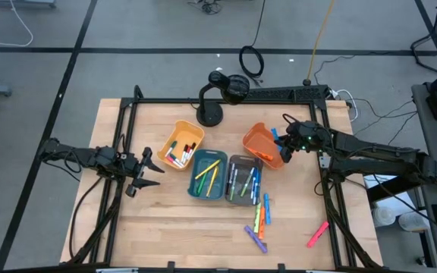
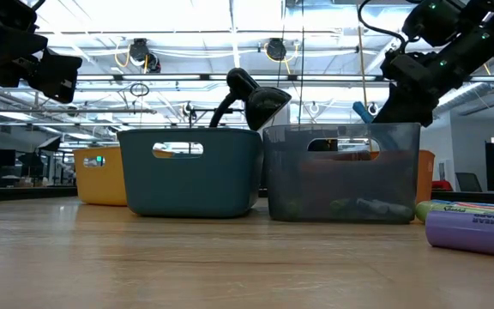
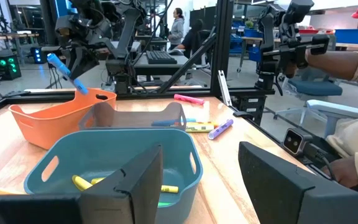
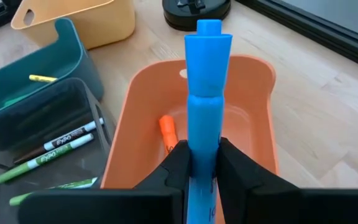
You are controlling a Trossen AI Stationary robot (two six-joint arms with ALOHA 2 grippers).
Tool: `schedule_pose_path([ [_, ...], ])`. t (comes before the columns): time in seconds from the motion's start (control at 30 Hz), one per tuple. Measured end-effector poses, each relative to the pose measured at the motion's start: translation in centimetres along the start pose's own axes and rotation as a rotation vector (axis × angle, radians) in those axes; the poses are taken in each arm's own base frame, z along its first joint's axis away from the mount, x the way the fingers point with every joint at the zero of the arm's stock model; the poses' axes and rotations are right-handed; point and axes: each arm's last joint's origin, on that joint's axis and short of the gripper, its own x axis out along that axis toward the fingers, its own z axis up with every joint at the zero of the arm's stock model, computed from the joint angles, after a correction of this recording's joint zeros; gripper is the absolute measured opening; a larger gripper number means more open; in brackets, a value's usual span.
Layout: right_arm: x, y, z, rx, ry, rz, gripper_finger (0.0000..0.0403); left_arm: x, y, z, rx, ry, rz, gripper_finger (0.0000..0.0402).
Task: Pick & Place Markers
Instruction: Put the right blue highlighter into the orange bin, then put the pink highlighter into the orange bin
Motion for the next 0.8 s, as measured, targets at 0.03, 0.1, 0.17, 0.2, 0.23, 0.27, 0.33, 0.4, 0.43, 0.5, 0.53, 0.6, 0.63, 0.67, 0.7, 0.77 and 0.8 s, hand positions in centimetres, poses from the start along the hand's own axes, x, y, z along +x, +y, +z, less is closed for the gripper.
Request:
schedule_pose_path([
  [0.03, 0.00, 0.00, 0.00, 0.000, 0.000, 0.000, 0.0040, 0.00, 0.00, 0.01, 0.000, -0.001, 0.000, 0.0214],
  [0.1, 0.00, 0.00, 0.00, 0.001, 0.000, 0.000, 0.0040, 0.00, 0.00, 0.00, 0.000, 0.000, 0.000, 0.0214],
  [0.17, 0.00, 0.00, 0.00, 0.000, 0.000, 0.000, 0.0041, 0.00, 0.00, 0.00, 0.000, 0.000, 0.000, 0.0214],
  [0.2, 0.00, 0.00, 0.00, 0.004, 0.000, 0.000, 0.0041, 0.00, 0.00, 0.00, 0.000, 0.000, 0.000, 0.0214],
  [0.23, 0.00, 0.00, 0.00, 0.013, 0.000, 0.000, 0.0043, 0.00, 0.00, 0.00, 0.000, 0.000, 0.000, 0.0214],
  [0.27, 0.00, 0.00, 0.00, 0.017, 0.000, 0.000, 0.0048, 0.00, 0.00, 0.00, 0.000, 0.000, 0.000, 0.0214],
  [0.33, 0.00, 0.00, 0.00, 0.023, 0.001, 0.002, 0.0062, 0.00, 0.00, 0.00, 0.000, 0.000, 0.000, 0.0214],
  [0.4, 0.00, 0.05, -0.01, 0.048, 0.006, 0.016, 0.0081, 0.00, 0.00, 0.00, 0.000, 0.000, 0.000, 0.0214],
  [0.43, 0.00, 0.07, -0.01, 0.062, 0.007, 0.024, 0.0092, 0.00, 0.00, 0.00, 0.000, 0.000, 0.000, 0.0214],
  [0.5, 0.00, 0.11, 0.04, 0.072, 0.002, 0.029, 0.0113, 0.00, 0.00, 0.00, 0.000, 0.000, 0.000, 0.0214],
  [0.53, 0.00, 0.12, 0.05, 0.072, 0.003, 0.034, 0.0122, 0.00, 0.00, 0.00, 0.000, 0.000, 0.000, 0.0214],
  [0.6, -0.01, 0.17, 0.03, 0.072, 0.009, 0.050, 0.0138, 0.00, 0.00, 0.00, 0.000, 0.000, 0.000, 0.0214],
  [0.63, -0.01, 0.17, 0.04, 0.073, 0.009, 0.050, 0.0144, 0.00, 0.00, 0.01, 0.000, -0.001, 0.000, 0.0214],
  [0.67, -0.01, 0.17, 0.03, 0.078, 0.010, 0.051, 0.0150, 0.00, 0.00, 0.00, 0.000, 0.000, 0.000, 0.0214],
  [0.7, -0.01, 0.18, 0.03, 0.087, 0.011, 0.053, 0.0154, 0.00, 0.00, 0.00, 0.000, 0.000, 0.000, 0.0214],
  [0.77, -0.02, 0.28, 0.01, 0.109, 0.025, 0.091, 0.0160, 0.00, 0.00, 0.00, 0.000, 0.000, 0.000, 0.0214],
  [0.8, -0.04, 0.46, 0.03, 0.122, 0.038, 0.146, 0.0161, 0.00, 0.00, 0.00, 0.000, 0.000, 0.000, 0.0214],
])
